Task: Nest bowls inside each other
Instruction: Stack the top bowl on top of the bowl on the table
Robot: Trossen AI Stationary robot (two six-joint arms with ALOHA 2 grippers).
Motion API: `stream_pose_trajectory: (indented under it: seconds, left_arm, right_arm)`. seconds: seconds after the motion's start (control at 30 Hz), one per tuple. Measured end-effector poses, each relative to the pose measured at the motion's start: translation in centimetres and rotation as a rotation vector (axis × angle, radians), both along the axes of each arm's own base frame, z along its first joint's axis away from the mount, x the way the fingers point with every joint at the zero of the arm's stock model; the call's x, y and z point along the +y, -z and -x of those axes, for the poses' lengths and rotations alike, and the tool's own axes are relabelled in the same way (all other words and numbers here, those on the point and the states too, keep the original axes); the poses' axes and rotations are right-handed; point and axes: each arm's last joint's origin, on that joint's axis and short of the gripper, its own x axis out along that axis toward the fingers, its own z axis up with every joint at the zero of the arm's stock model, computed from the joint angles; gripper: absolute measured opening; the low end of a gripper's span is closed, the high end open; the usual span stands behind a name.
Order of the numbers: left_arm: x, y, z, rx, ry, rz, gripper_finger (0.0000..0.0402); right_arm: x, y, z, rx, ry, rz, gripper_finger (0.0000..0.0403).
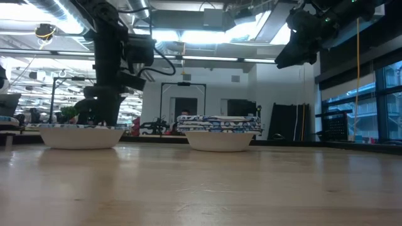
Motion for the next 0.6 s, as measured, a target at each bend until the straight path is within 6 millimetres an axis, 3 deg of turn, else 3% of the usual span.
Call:
stream_pose_trajectory:
  seconds: [0.6]
  left_arm:
    - [0.74, 0.08, 0.74, 0.018, 0.019, 0.066, 0.0133]
  right_arm:
    - [0.0, 0.0, 0.0, 0.001, -0.002, 0.002, 0.0154]
